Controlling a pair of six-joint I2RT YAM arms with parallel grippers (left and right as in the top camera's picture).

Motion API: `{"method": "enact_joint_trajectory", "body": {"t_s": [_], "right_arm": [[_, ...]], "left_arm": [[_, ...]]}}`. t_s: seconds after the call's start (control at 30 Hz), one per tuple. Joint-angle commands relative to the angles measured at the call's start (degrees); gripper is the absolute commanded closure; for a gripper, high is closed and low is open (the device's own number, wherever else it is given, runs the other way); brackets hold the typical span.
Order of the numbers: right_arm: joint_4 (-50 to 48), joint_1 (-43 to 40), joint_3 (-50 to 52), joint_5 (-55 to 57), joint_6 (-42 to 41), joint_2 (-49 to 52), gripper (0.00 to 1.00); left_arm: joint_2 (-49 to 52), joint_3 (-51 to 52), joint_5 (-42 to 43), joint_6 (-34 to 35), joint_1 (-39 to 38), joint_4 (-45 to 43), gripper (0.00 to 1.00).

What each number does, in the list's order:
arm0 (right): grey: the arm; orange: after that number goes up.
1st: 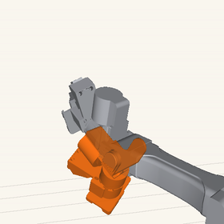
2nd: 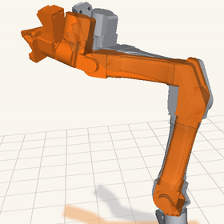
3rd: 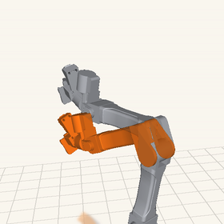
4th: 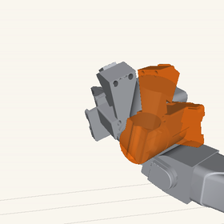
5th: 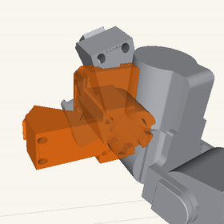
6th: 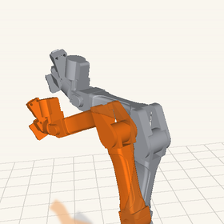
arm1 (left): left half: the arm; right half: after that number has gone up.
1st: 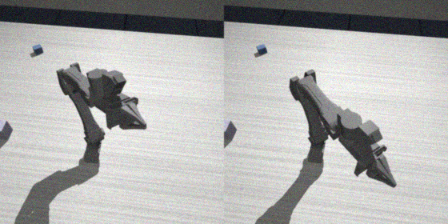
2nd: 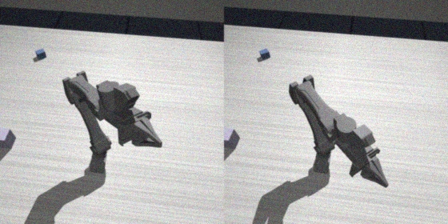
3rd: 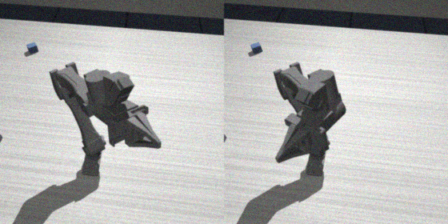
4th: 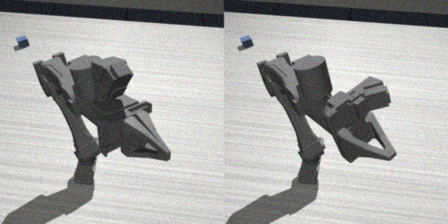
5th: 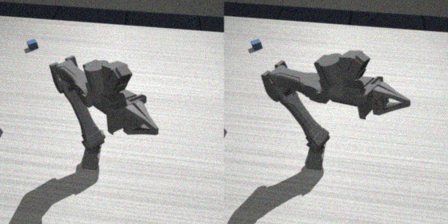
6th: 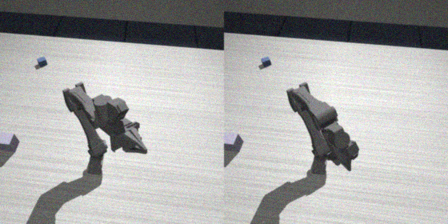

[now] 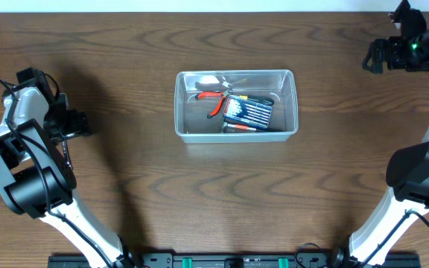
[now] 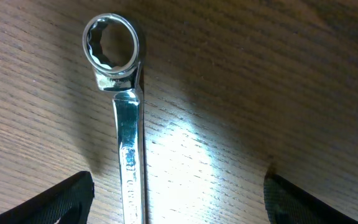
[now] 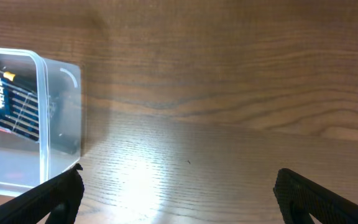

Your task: Pack container

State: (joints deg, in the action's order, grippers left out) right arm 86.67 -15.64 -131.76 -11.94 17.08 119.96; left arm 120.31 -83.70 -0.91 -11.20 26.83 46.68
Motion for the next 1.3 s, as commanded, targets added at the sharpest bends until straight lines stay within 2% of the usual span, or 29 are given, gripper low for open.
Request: {"method": "enact_joint_trajectory", "body": {"t_s": [0.0,0.07,0.2,0.33,0.77,1.07,1.27], "right_arm": [[0.63,-0.02,0.0,0.15,-0.98,0.55,0.01],[1.31,-0.04,0.0,0.15,-0.98,0.55,0.01],[2.29,-0.04,0.0,0.15,-0.98,0.55,0.01],[2.73,-0.04,0.0,0.15,-0.98,0.55,0.01],[3.13,-0.04,0.0,0.15,-0.98,0.55,0.01],[3.96,-0.04,0.0,0.15,-0.98,0.55,0.01],[4.24,-0.04,0.0,0.15,-0.98,0.55,0.01]], "left_arm": [[2.29,2.32,-4.94,-0.55,0.17,0.68,0.13],[2.29,2.32,-4.94,-0.55,0.17,0.61,0.14],[2.29,2.32,-4.94,-0.55,0.17,0.61,0.32],[2.29,2.32,-4.94,-0.55,0.17,0.61,0.41],[2.29,2.32,-4.94,-0.55,0.17,0.76,0.57],[2.29,2.34,-4.59,-0.57,0.24,0.46,0.57],[2.29,3.15,2.01,-2.25,1.66,-1.38,0.56]]}}
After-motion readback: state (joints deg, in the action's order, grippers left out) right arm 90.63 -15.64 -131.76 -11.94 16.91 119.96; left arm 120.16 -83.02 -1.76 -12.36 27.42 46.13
